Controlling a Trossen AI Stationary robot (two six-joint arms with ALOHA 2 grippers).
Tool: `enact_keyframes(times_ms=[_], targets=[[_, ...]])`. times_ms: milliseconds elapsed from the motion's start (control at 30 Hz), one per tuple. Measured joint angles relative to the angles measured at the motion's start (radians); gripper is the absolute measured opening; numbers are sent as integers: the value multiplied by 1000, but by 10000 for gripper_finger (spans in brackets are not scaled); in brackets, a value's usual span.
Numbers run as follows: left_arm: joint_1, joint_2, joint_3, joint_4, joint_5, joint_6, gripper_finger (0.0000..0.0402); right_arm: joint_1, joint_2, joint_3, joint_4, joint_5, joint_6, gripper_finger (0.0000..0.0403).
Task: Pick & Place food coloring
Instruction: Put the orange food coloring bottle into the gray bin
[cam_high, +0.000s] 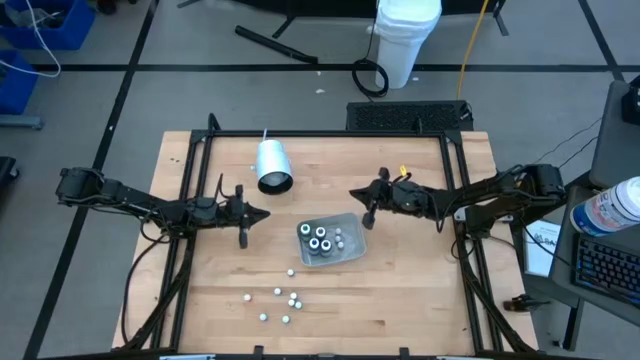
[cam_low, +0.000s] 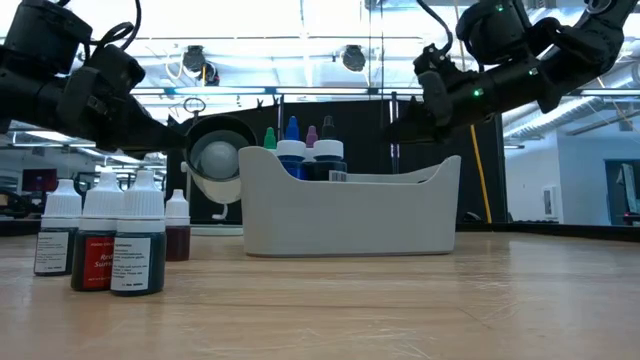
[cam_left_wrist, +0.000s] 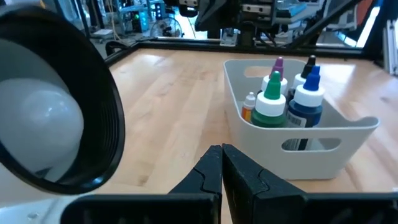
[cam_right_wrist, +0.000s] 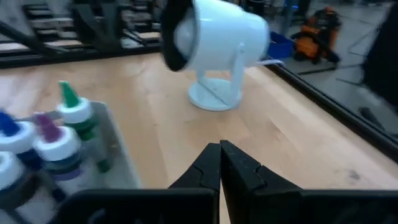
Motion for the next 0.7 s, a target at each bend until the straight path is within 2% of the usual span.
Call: enact_keyframes(times_ms=[200,300,500,700], targets=[[0,0,0,0,0,-38,19,8,0,0,-26,-114,17,0],[0,0,0,0,-18,-36,19,25,0,0,-52,-126,25,0],[0,0,0,7,-50,-74,19,84,0,0,-124,160,45,0],[0,0,0,4,-50,-113,19,99,0,0,-126,164,49,0]])
